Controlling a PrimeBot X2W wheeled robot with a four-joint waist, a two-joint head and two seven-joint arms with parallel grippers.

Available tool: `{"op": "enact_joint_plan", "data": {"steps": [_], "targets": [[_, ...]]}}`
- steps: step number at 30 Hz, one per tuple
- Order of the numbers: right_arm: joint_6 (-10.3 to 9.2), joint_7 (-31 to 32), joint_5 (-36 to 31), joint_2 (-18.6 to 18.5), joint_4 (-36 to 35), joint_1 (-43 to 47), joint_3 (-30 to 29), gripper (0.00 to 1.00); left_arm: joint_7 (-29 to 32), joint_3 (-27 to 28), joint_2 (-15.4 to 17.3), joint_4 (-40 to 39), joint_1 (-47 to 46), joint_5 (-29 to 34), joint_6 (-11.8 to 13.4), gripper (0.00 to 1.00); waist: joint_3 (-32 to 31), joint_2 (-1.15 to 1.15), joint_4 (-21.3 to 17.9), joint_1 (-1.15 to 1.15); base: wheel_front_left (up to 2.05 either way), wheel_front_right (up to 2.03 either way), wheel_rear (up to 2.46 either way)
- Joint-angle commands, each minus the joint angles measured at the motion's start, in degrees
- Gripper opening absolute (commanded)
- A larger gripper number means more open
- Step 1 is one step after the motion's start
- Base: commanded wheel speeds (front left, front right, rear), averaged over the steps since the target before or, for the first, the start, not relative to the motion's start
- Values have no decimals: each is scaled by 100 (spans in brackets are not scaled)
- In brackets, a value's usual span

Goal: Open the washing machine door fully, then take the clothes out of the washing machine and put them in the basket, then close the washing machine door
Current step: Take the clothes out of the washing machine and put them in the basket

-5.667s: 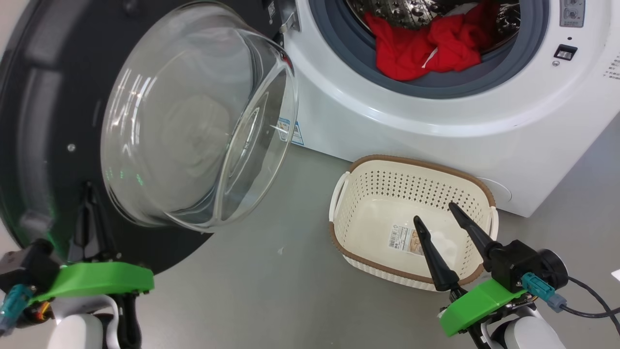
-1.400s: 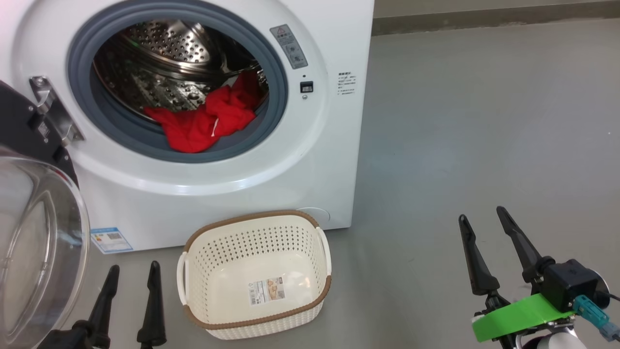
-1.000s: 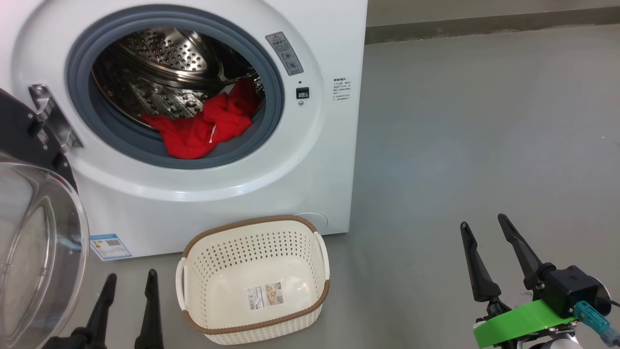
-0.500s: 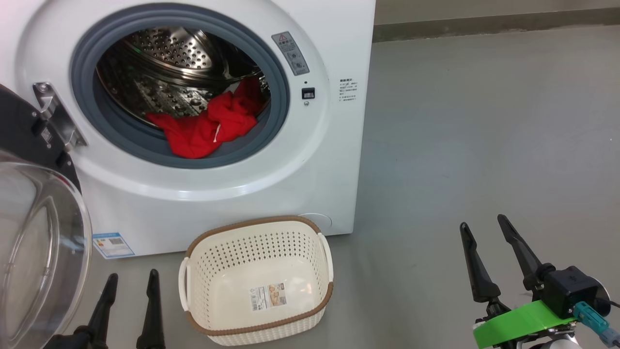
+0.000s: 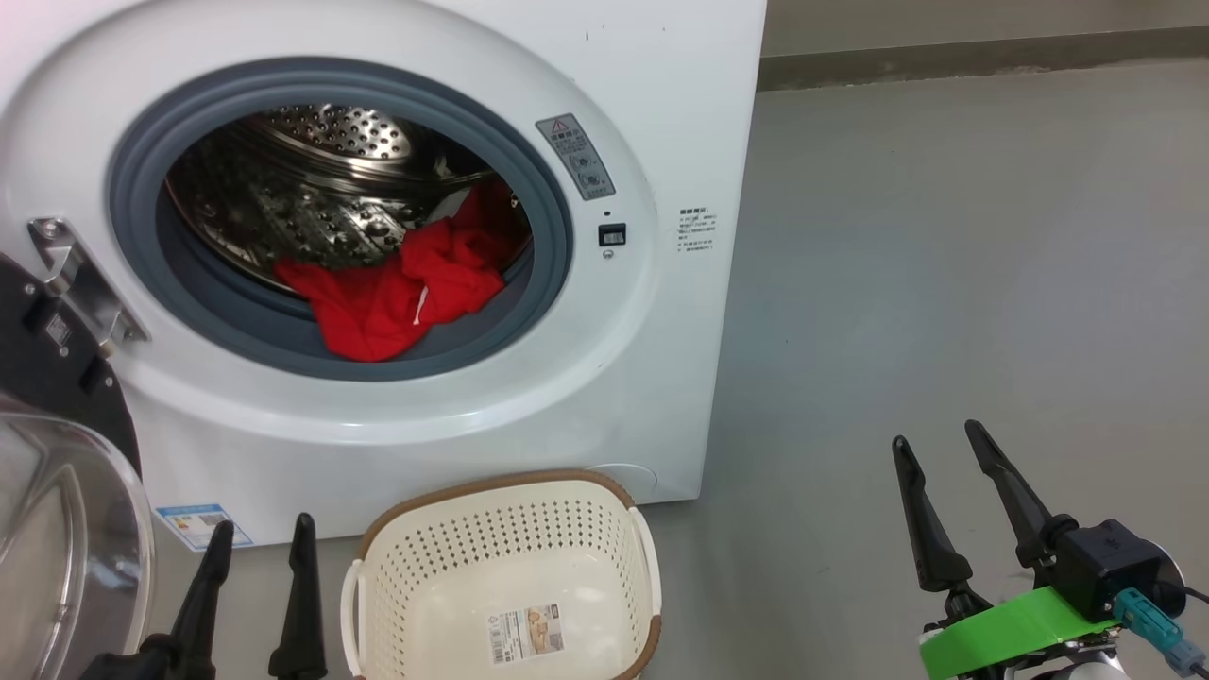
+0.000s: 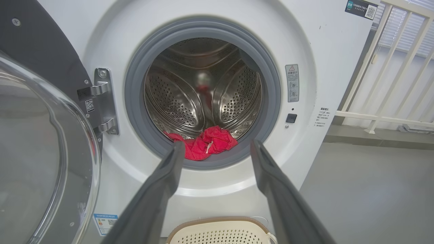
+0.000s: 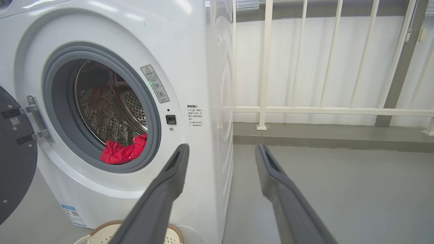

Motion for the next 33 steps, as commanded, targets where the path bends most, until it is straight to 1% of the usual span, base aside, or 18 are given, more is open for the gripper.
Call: {"op": "enact_joint_plan", "data": {"steps": [1, 21, 27, 33], "targets": [[34, -68, 9, -25, -119, -109, 134, 100, -76, 160, 49, -209, -161, -38, -22, 100, 14, 0, 5, 0, 67, -67, 0], [34, -68, 12, -25, -157, -173, 167, 100, -91, 98, 58, -312, -212, -29, 129, 100, 203, 0, 42, 0, 6, -6, 0], [34, -68, 6, -25, -173, -205, 176, 100, -93, 86, 1, -380, -365, -166, 157, 100, 352, 0, 115, 0, 0, 0, 0], [34, -68, -17, -25, -202, -277, 211, 100, -79, -32, -12, -383, -669, -56, 257, 100, 600, 0, 213, 0, 0, 0, 0]]}}
